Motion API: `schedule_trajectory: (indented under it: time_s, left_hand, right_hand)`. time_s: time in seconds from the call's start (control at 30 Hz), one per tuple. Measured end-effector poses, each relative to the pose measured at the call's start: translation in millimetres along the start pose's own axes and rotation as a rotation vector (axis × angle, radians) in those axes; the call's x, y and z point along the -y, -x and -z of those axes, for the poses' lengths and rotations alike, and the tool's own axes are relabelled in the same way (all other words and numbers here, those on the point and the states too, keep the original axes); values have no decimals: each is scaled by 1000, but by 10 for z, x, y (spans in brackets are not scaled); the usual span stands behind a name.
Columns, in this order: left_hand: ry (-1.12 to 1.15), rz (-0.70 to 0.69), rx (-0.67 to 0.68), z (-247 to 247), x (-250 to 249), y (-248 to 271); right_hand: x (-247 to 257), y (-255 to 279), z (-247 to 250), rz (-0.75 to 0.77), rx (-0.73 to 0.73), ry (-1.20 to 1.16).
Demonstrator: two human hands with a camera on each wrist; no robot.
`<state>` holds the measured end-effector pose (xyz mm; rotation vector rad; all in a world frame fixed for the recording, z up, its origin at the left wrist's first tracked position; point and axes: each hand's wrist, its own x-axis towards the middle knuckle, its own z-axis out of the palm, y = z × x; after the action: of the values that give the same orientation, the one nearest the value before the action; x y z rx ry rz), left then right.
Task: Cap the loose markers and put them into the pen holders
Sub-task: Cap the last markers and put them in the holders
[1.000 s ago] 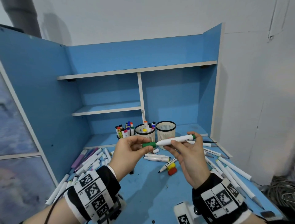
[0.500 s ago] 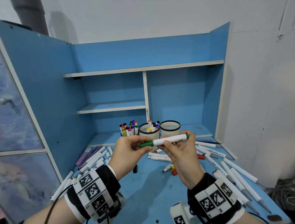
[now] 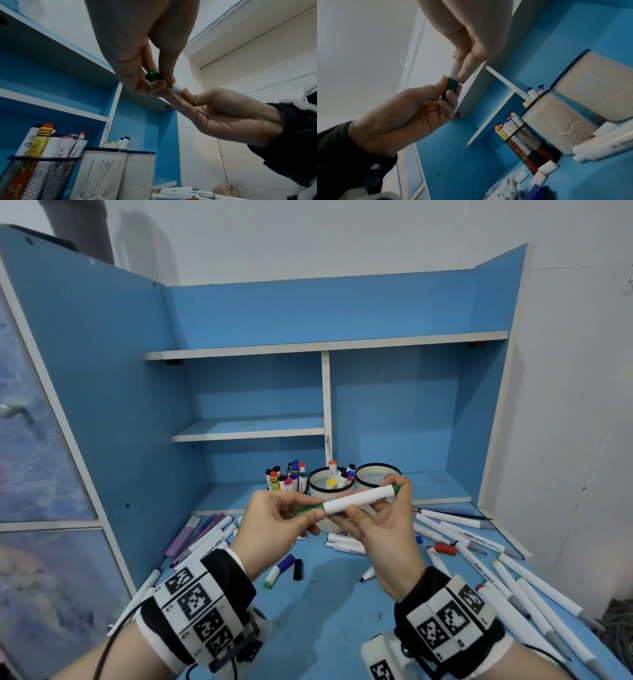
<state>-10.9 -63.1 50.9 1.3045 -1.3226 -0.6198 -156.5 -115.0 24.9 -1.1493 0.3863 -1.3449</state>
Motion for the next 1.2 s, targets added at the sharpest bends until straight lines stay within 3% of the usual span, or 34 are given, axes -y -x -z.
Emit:
schedule_trajectory:
  time_s: [0.23,0.37,0.5,0.77,1.2]
  left_hand:
    - [-18,87,125,-61,305,-256]
    - [-317,142,259,-141,618,-525]
    - [-614,88,424,-321,727,-791]
    - [-871,-10,745,-852,839,-1090]
    - [-1189,-68,873,-1014,911,-1211]
  right_hand:
    - [147,-330,158,-28,74,242]
    - [271,-609,276,40,43,322]
    - [352,-873,335,106,23,404]
    - [322,-1291,335,206,60,506]
    - [-101,-1685,356,200,138,787]
